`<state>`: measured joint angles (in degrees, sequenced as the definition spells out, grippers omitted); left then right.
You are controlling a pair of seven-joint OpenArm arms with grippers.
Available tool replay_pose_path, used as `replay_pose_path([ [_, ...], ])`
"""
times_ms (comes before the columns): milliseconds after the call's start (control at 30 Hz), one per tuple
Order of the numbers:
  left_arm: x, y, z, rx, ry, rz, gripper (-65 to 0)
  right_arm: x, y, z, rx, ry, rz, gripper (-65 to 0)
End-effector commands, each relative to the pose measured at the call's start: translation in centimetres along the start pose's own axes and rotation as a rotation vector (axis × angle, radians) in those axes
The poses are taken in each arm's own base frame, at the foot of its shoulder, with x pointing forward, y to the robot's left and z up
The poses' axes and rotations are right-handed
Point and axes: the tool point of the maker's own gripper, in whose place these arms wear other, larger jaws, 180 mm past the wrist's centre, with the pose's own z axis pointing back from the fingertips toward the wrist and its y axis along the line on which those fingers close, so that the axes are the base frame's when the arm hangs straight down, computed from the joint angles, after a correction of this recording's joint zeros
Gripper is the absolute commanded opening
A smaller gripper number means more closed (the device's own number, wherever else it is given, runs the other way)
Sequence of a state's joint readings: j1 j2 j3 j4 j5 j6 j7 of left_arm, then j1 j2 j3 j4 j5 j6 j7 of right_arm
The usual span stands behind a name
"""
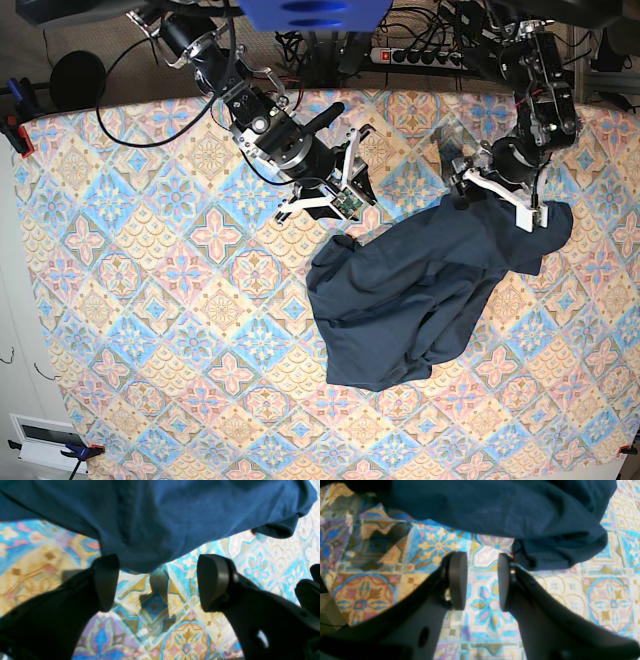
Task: Layout the t-shirt on the table in an organized manner, then fold the t-shirt properly
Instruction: 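Release the t-shirt with the left gripper and lift away, then reach the left gripper into the t-shirt bundle and grasp fabric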
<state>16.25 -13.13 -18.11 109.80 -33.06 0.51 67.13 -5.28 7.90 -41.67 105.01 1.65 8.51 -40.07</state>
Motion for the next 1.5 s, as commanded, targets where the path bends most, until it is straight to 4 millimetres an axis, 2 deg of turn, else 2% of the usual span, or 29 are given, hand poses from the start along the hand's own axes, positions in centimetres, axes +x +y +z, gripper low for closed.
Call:
replay_pose_path([
  [0, 1.5, 0.0, 0.2, 0.005, -0.045, -0.019, -17.6, 1.7, -0.3, 0.2, -0.008, -0.058, 0.003, -45.4],
  [233, 1.9, 1.2, -1.1, 0.051, -0.032, -0.013, -17.6, 1.7, -0.4, 0.3, -0.01, -0.058, 0.004, -45.4],
  [400, 0.9, 2.4, -3.2, 0.059, 0.028, 0.046, -17.6, 1.7, -0.5, 0.2, -0.011, -0.059, 0.005, -45.4],
  [467, 0.4, 2.1, -3.8, 0.049, 0.044, 0.073, -17.8, 1.8, -0.5, 0.3, -0.011, -0.06, 0.006, -45.4],
  [533, 0.0, 1.9, -4.1, 0.039, 0.053, 0.081, -23.7, 1.8, -0.5, 0.3, -0.011, -0.06, 0.006, -45.4],
  [567, 0.0, 1.5, -4.2, 0.03, 0.055, 0.078, -30.6, 1.8, -0.5, 0.3, -0.011, -0.06, 0.006, -45.4],
  [633, 0.0, -0.7, -4.8, -0.026, 0.051, 0.081, -50.4, 1.7, -0.7, 0.3, -0.016, -0.059, 0.005, -45.4],
  [700, 0.7, -2.1, -4.9, -0.067, 0.022, 0.092, -65.0, 1.3, -1.7, 0.5, -0.042, -0.051, -0.005, -45.4],
  [800, 1.5, -4.9, -4.7, -0.145, -0.013, 0.129, -65.0, 1.6, -3.8, 1.4, -0.092, -0.064, -0.004, -45.4],
  [833, 2.4, -6.0, -4.5, -0.177, -0.038, 0.136, -65.0, 1.6, -4.8, 1.8, -0.117, -0.068, -0.002, -45.4],
  [967, 4.5, -12.8, -3.8, -0.344, -0.077, 0.07, -65.0, 0.9, -9.2, 3.4, -0.223, -0.057, -0.004, -45.4],
  [1067, 5.2, -18.5, -3.4, -0.457, -0.089, 0.03, -65.0, -0.6, -12.5, 5.0, -0.321, -0.031, -0.051, -45.4],
  [1200, 6.4, -25.8, -2.4, -0.585, -0.116, -0.031, -65.0, -3.5, -18.0, 8.7, -0.497, 0.009, -0.131, -45.4],
  [1267, 6.9, -29.3, -1.9, -0.628, -0.127, -0.089, -65.0, -5.3, -20.9, 11.4, -0.602, 0.037, -0.175, -45.4],
  [1367, 7.4, -32.5, -2.8, -0.631, -0.111, -0.219, -65.0, -7.2, -24.6, 15.4, -0.746, 0.059, -0.224, -45.4],
  [1467, 8.3, -35.4, -3.5, -0.653, -0.135, -0.297, -65.0, -8.2, -27.0, 18.5, -0.849, 0.065, -0.254, -45.4],
])
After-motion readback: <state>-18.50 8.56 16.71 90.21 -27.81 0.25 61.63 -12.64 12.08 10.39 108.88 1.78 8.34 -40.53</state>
